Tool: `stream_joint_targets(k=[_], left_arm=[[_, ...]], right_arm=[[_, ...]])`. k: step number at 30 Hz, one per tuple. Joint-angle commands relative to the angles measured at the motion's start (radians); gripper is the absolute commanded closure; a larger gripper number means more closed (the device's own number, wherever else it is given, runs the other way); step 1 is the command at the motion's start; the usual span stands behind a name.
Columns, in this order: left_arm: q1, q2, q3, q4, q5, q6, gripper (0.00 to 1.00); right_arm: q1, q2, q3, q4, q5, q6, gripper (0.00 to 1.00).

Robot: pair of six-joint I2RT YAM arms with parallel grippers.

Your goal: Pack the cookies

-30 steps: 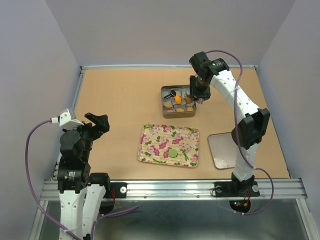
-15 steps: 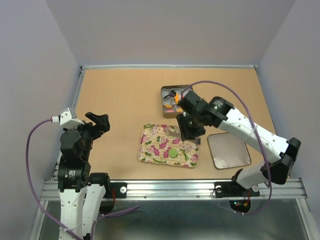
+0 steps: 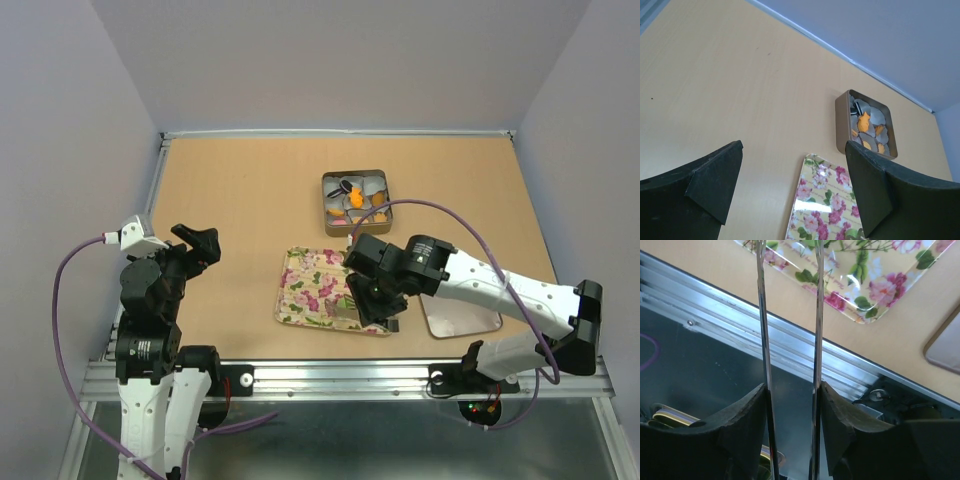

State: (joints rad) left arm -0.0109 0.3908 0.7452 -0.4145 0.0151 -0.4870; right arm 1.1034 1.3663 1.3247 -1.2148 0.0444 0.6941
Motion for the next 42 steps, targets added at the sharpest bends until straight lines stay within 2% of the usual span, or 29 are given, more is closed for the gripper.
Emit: stream_joint_targets(k=[1,5,12,15,36,42], left_arm=[[0.003,0.006,-0.013,0.045,0.006,0.011,0.05],[0.003,-0.016,-0.014,0.045,-0.003,0.007,0.05],[0.003,-0.053,-0.013,0.039,-0.007,-0.001,0.05],[0.003,-0.047,-0.014,0.037,-0.007,0.001,0.05],[0.003,-0.035,-0.013,0.039,-0.007,0.002,0.05],[0.003,-0.026,-0.014,0.042,-0.007,0.004,0.05]], right_arm=[[0.062,0.005,0.005,0.029,0.032,0.057,0.50],[0.108,0.048,0.037,-0.028,0.096,0.087,0.50],[0.113,0.065,0.189,-0.146,0.225,0.113,0.50],[0.113,0.073,0.215,-0.173,0.235,0.113,0.50],[0.113,0.128,0.097,-0.118,0.227,0.114,0.47],[0.113,0.131,0.080,-0.077,0.170,0.102,0.47]])
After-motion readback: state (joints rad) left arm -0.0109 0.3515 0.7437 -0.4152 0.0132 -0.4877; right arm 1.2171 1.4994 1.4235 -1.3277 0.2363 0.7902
